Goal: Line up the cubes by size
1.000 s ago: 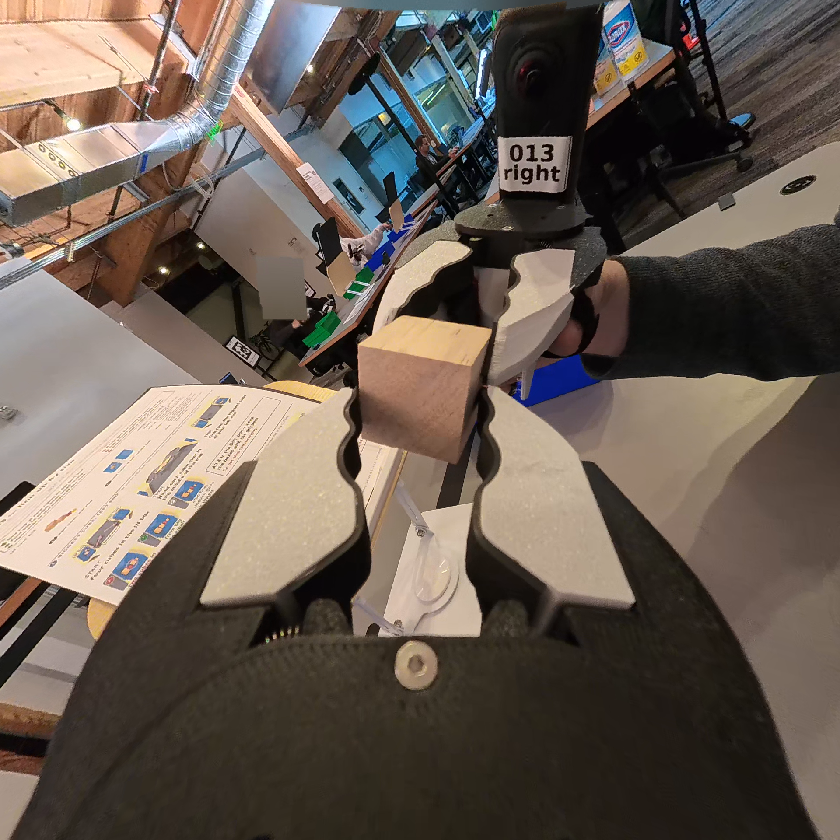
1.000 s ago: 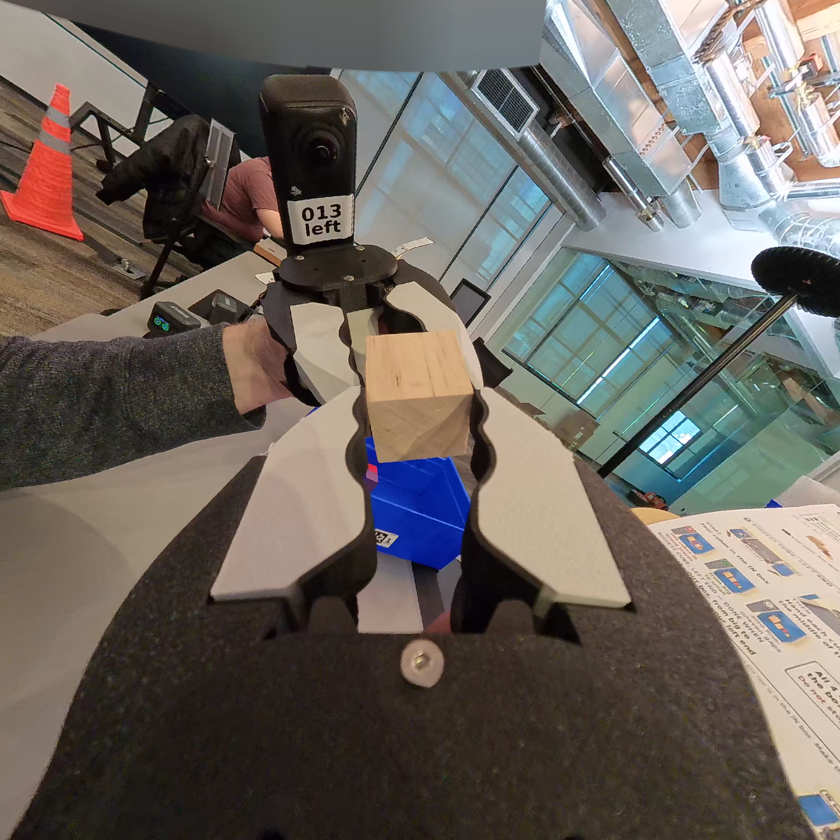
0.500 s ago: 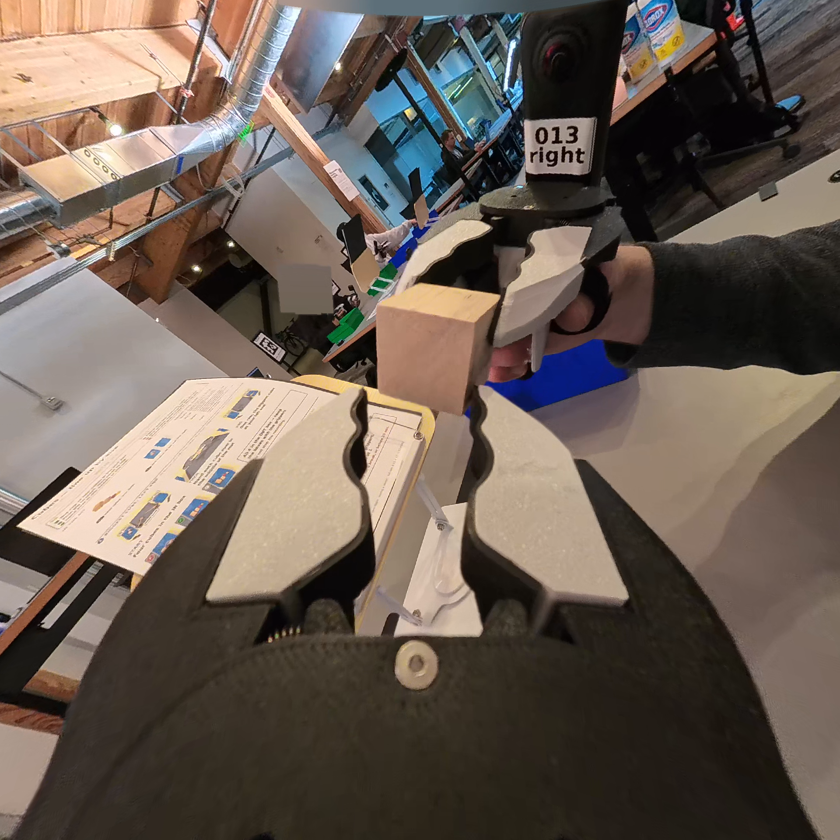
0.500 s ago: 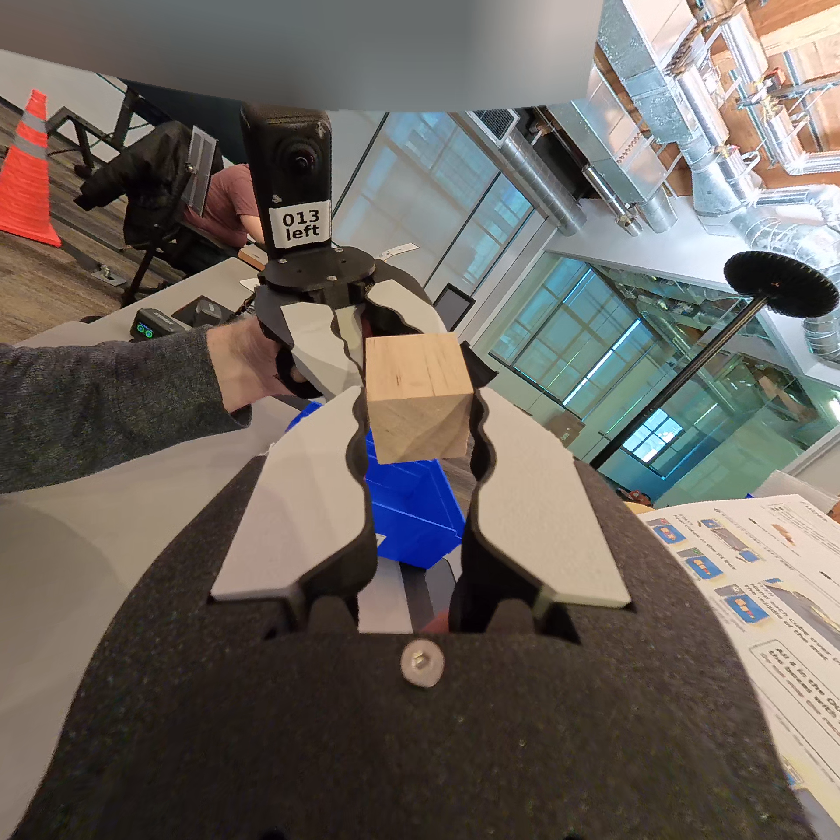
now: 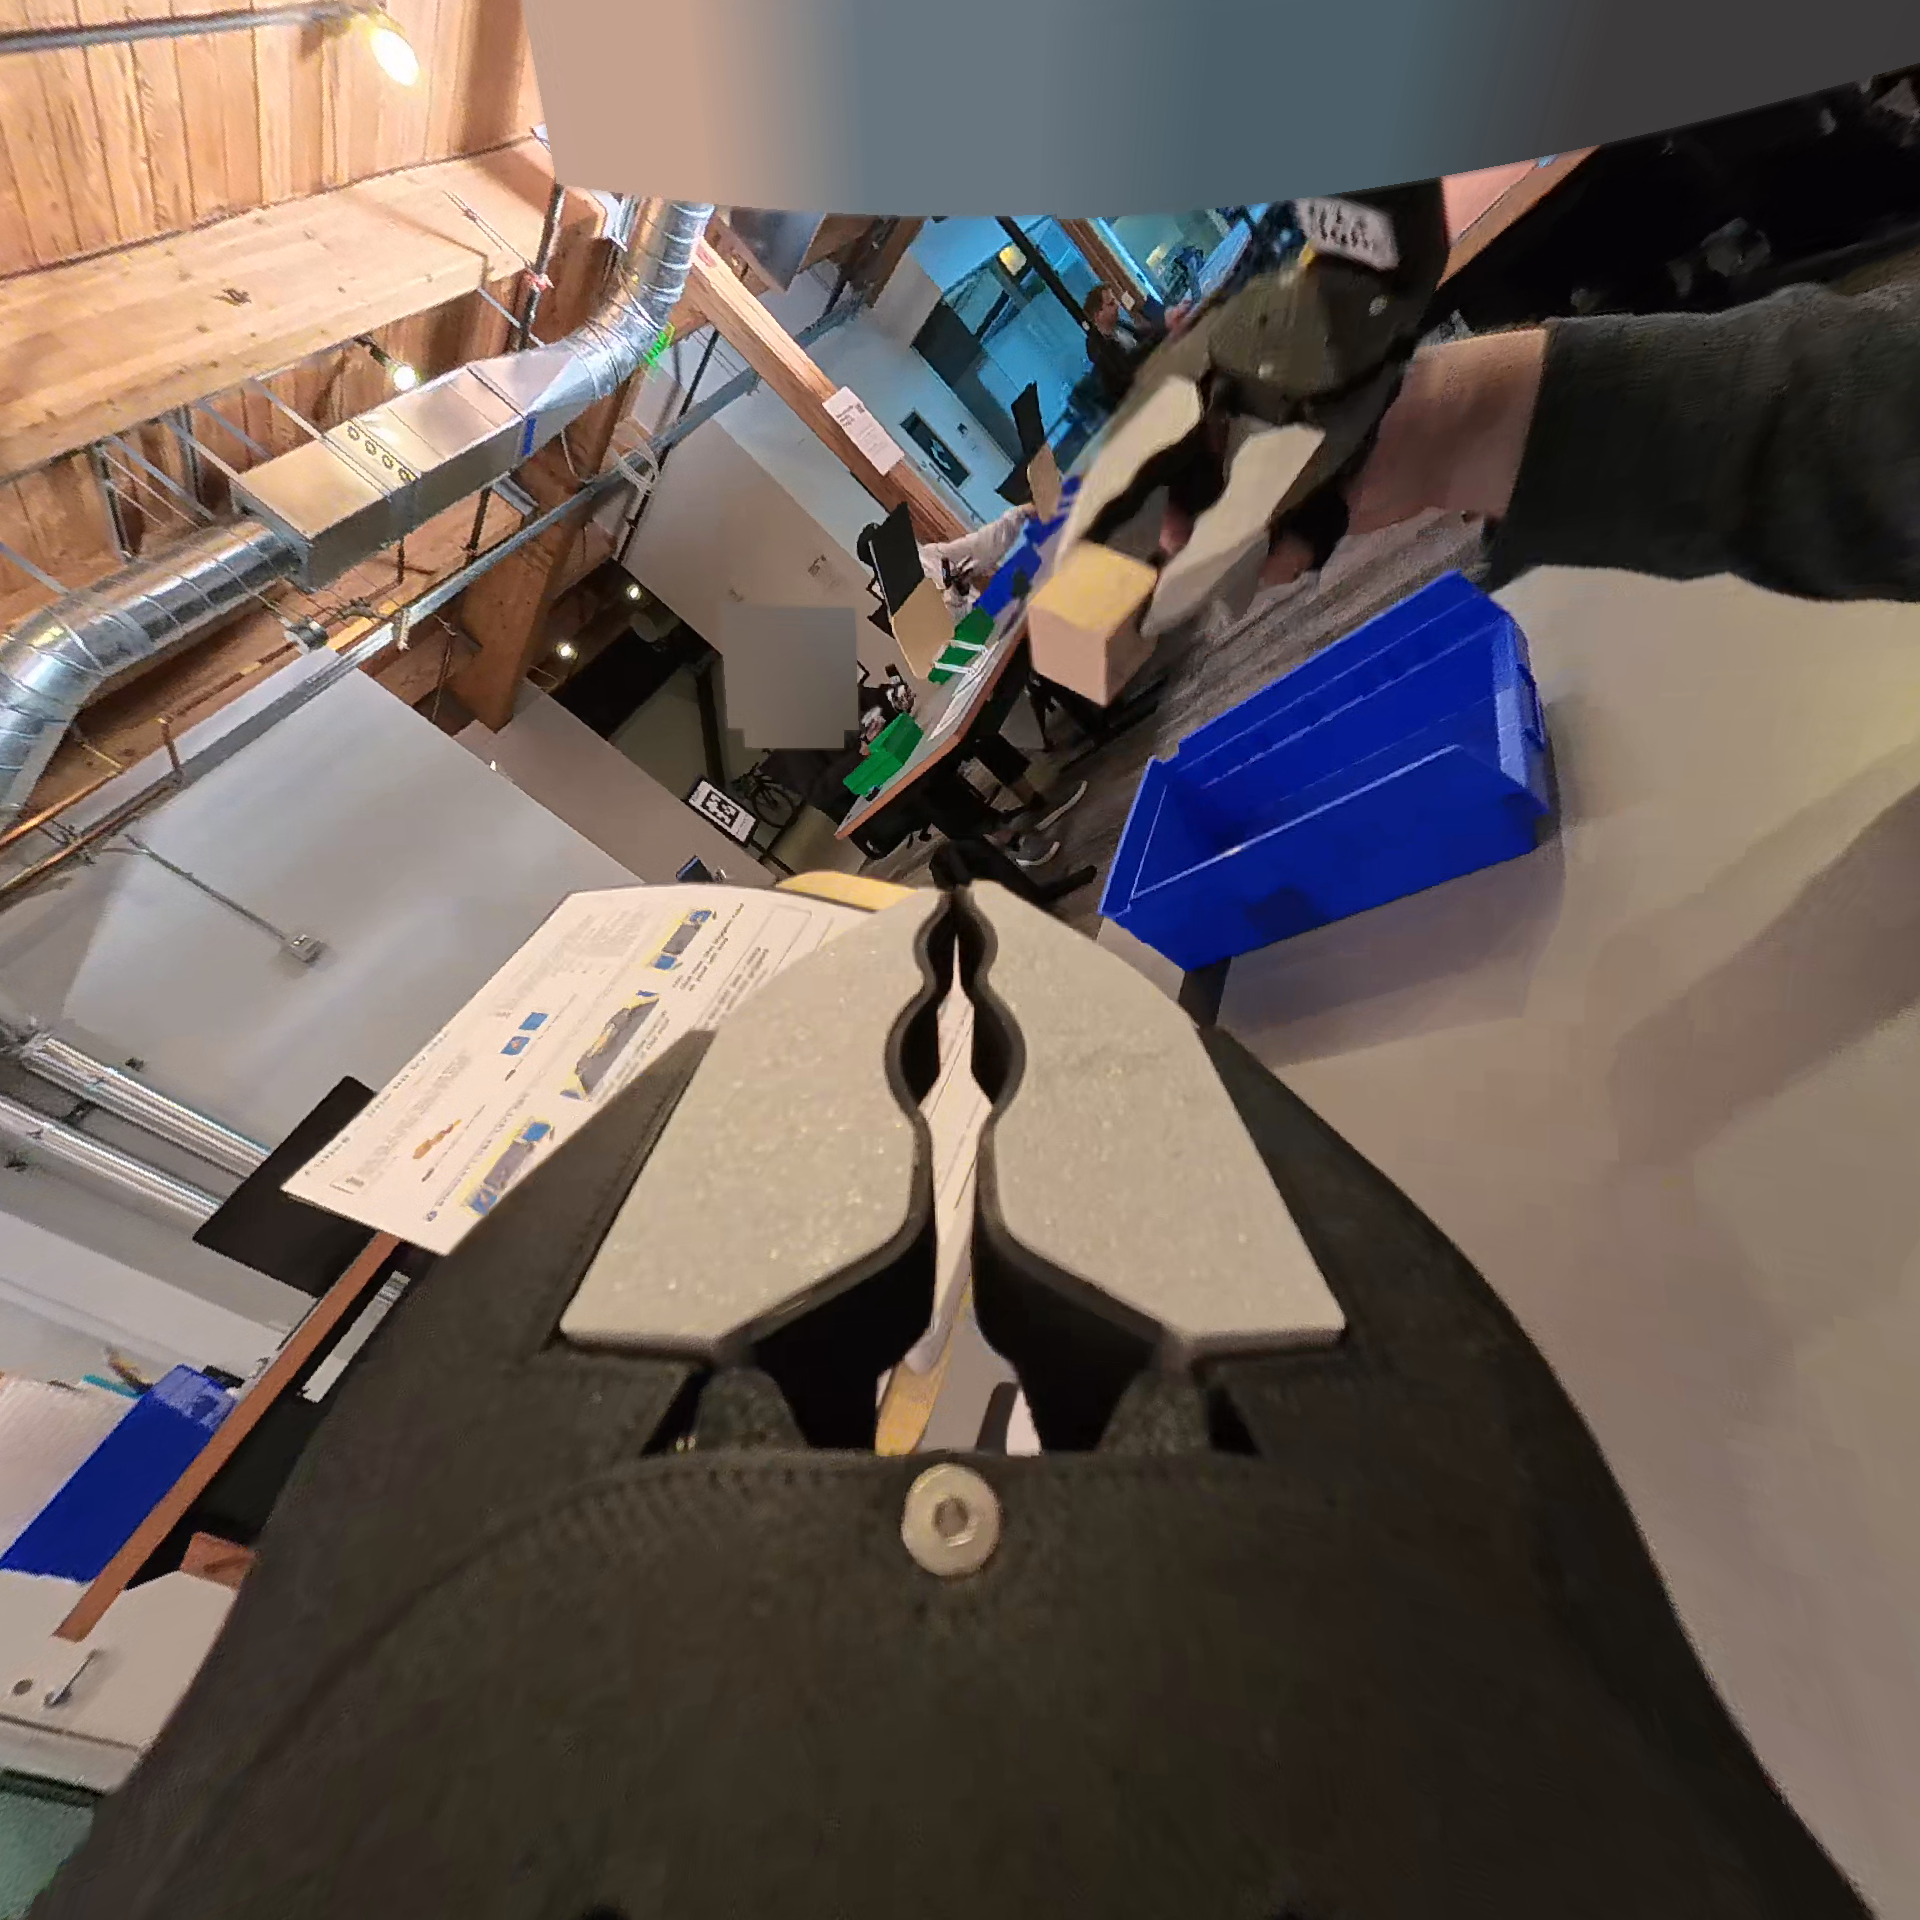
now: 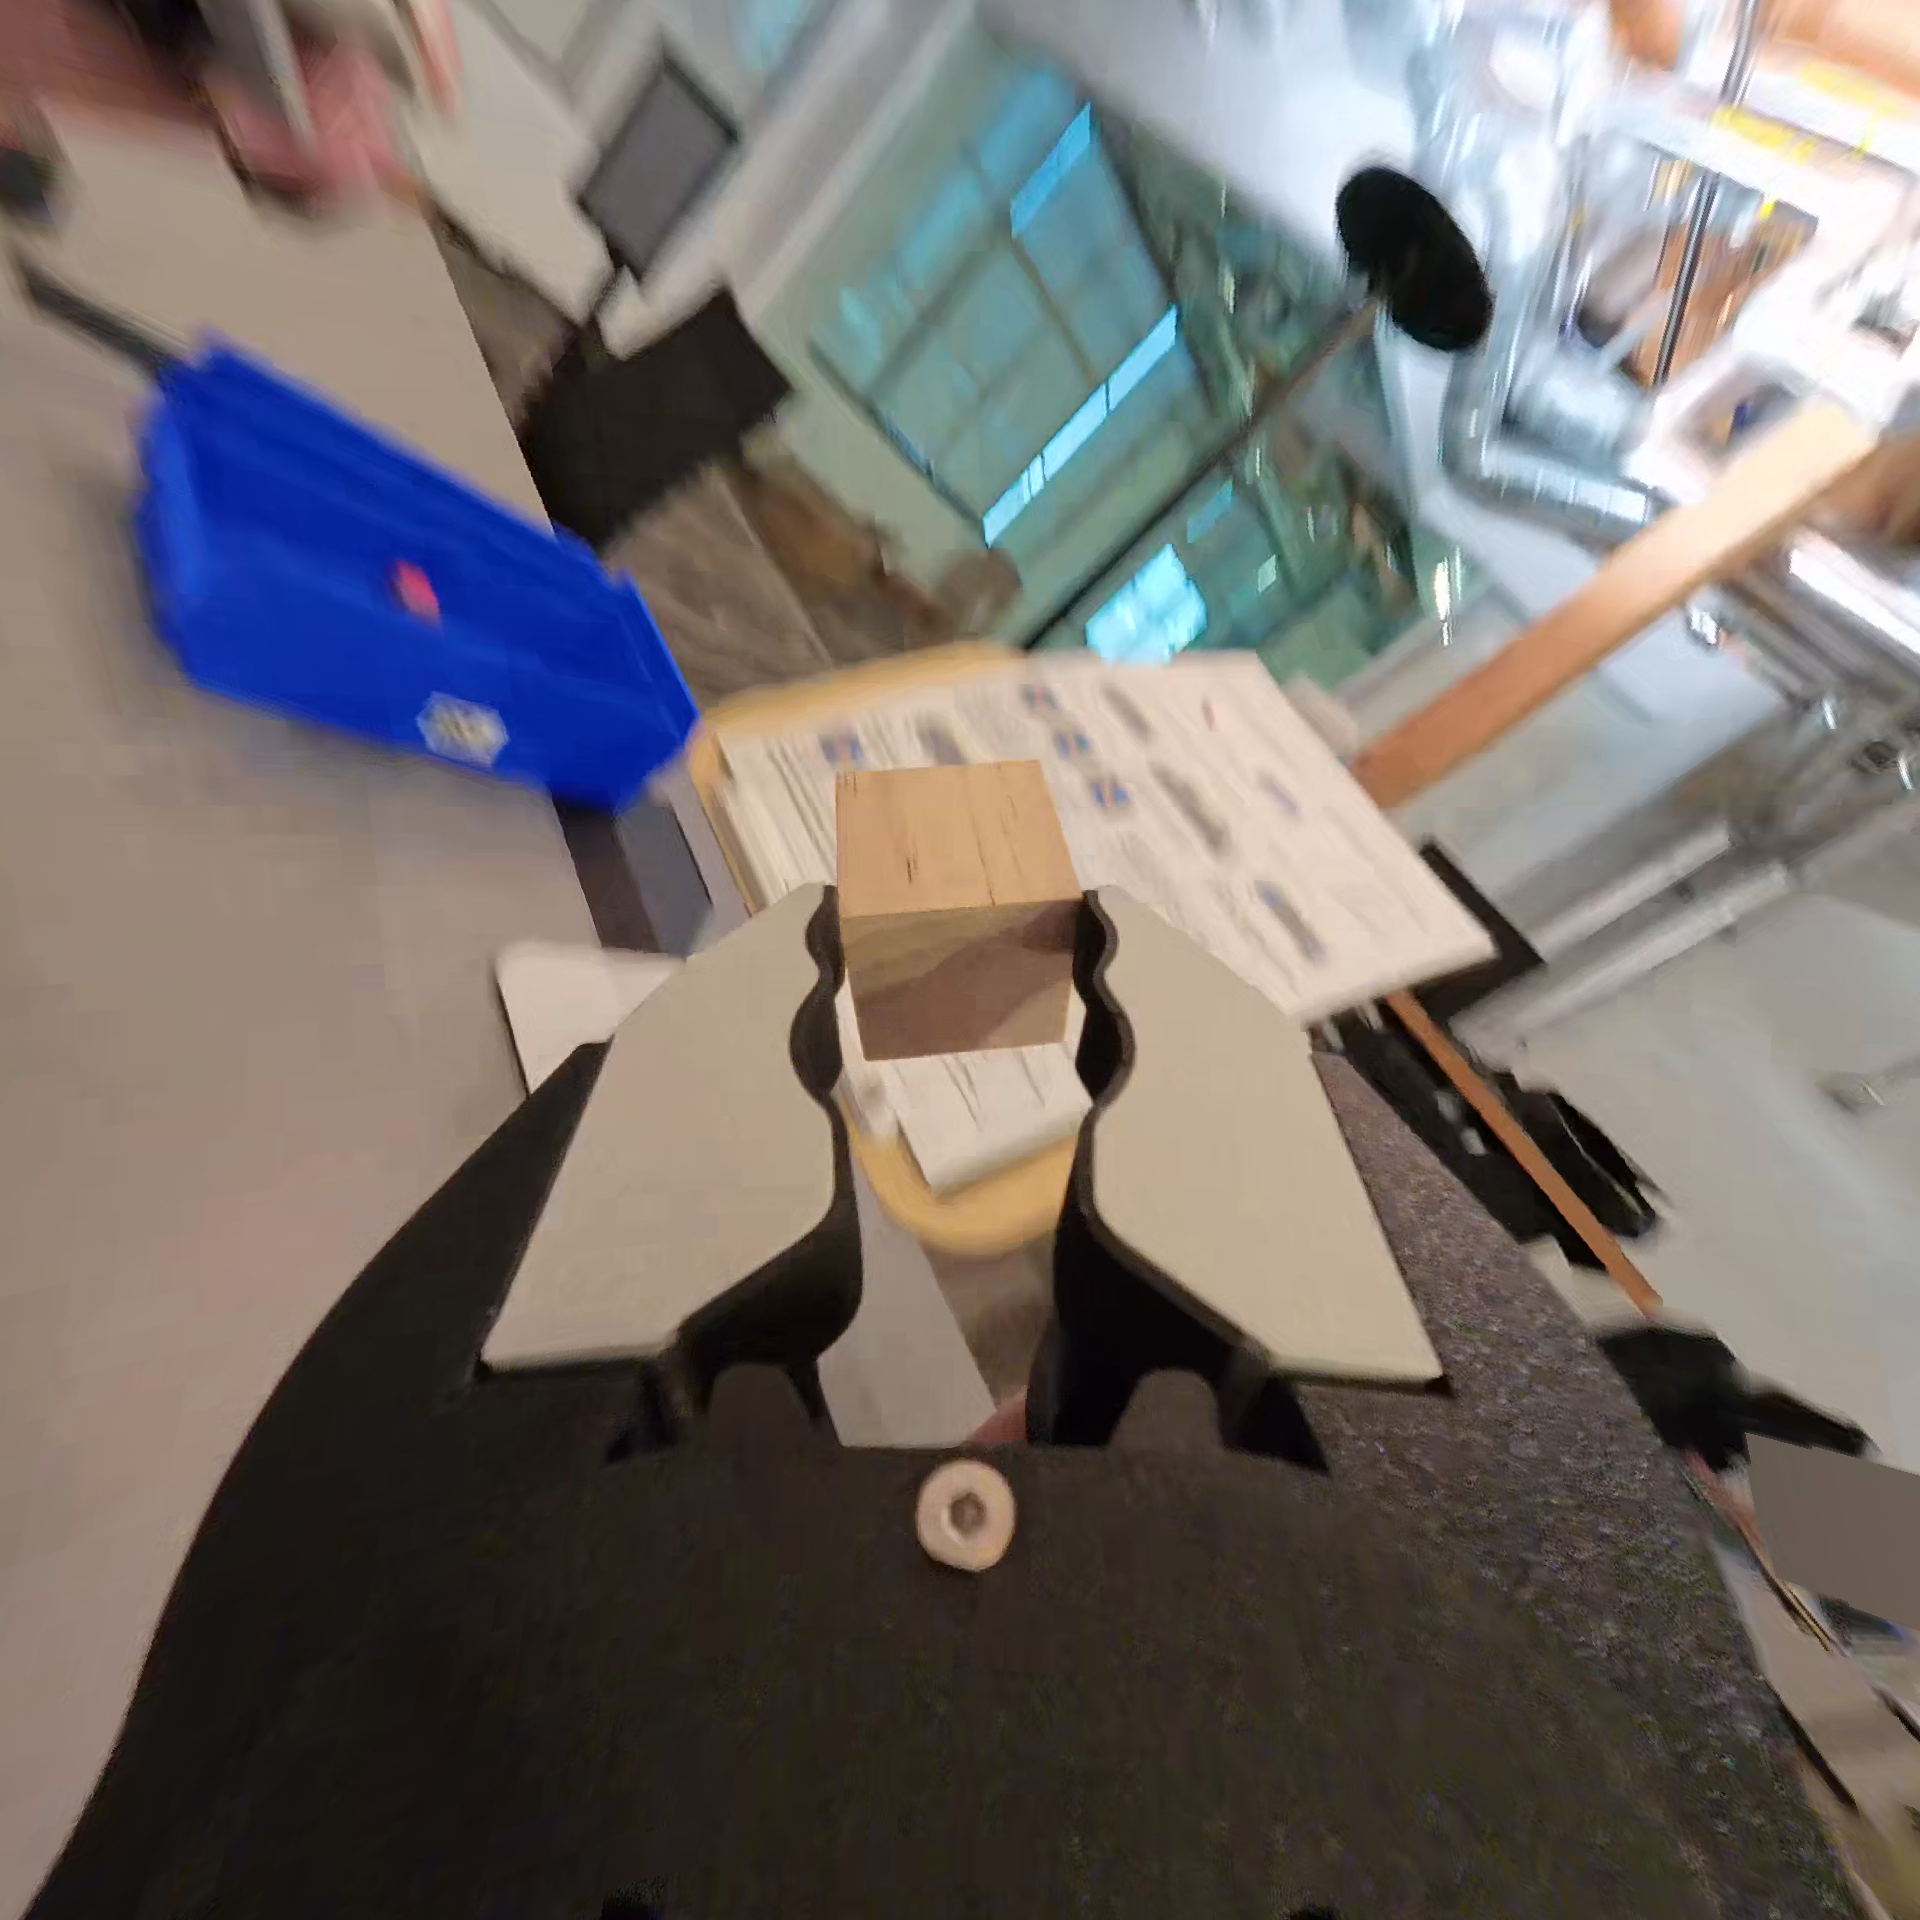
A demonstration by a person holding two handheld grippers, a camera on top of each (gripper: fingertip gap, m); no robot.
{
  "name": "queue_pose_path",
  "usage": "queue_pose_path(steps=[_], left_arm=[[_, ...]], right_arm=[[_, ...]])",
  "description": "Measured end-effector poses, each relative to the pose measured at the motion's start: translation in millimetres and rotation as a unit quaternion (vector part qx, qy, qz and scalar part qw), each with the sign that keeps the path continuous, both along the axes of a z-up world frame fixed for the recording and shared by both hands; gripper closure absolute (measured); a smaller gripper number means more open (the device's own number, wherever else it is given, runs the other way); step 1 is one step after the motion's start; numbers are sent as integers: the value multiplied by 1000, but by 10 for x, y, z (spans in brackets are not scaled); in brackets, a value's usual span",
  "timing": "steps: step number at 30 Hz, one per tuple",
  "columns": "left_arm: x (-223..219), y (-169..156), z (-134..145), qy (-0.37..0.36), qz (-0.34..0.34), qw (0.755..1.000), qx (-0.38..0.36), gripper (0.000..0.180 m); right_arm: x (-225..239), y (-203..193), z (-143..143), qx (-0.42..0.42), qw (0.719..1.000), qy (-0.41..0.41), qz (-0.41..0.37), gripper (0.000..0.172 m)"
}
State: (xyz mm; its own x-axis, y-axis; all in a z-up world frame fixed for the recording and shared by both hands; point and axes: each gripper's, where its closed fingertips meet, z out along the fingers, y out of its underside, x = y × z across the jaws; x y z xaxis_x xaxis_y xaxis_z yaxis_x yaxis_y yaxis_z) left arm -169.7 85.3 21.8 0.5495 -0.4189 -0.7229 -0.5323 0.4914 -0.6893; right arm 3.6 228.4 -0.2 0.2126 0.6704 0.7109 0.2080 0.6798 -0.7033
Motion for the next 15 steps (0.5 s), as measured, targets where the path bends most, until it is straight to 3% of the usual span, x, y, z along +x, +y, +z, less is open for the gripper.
queue_pose_path(steps=[4, 8, 15], left_arm=[[163, 32, 33, 13, -7, 1000, 10, 180], [347, 110, 111, 12, -17, 999, 26, 180], [498, 238, 53, 32, -14, 999, 23, 180]], right_arm=[[636, 612, -368, -9, 987, -124, -101, 130], [1169, 1184, -731, -2, 945, -256, -201, 129], [1638, 1729, -1777, -80, 853, -466, -222, 129]])
